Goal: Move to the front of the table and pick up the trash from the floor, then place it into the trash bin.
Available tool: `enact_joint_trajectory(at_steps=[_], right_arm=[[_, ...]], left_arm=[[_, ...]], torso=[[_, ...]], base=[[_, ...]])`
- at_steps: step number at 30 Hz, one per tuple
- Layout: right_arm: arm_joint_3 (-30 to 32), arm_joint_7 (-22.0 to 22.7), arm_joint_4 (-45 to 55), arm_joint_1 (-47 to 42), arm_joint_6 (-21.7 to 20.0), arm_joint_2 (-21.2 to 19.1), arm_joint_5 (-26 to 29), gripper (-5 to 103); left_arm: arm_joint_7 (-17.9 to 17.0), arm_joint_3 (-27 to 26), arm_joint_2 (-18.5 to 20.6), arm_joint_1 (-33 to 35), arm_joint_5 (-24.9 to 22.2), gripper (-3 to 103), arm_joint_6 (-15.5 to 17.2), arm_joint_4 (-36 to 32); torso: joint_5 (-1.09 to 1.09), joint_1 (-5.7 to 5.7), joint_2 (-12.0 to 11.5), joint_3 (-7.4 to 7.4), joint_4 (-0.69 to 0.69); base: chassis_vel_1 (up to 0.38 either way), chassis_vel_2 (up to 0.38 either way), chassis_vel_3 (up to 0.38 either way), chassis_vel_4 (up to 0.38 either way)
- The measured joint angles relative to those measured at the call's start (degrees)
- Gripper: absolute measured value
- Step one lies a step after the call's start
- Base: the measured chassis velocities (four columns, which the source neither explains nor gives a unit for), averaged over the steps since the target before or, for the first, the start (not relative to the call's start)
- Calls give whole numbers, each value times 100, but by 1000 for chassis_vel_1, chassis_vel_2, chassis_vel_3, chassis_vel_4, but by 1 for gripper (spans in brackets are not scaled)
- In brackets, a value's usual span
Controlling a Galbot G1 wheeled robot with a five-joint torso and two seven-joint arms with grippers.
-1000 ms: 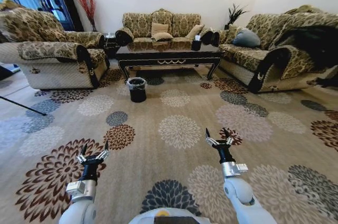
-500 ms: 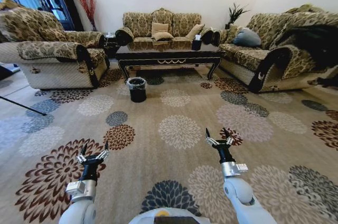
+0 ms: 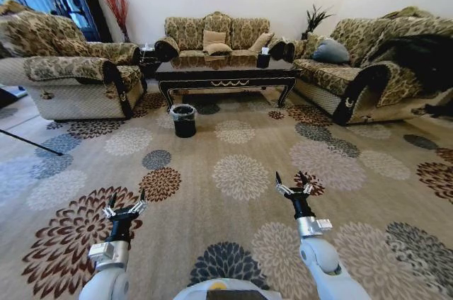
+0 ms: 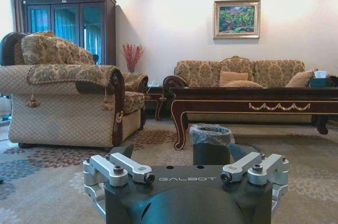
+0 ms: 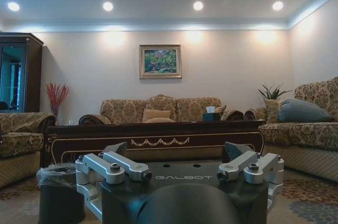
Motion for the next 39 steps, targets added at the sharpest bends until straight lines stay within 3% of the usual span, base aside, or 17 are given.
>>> enact_joint_trajectory(at_steps=[39], right_arm=[[0, 0, 0, 0, 0, 0, 0, 100]], left_arm=[[0, 0, 0, 0, 0, 100, 0, 0]], torso=[[0, 246, 940, 692, 0]], base=[[0, 0, 0, 0]])
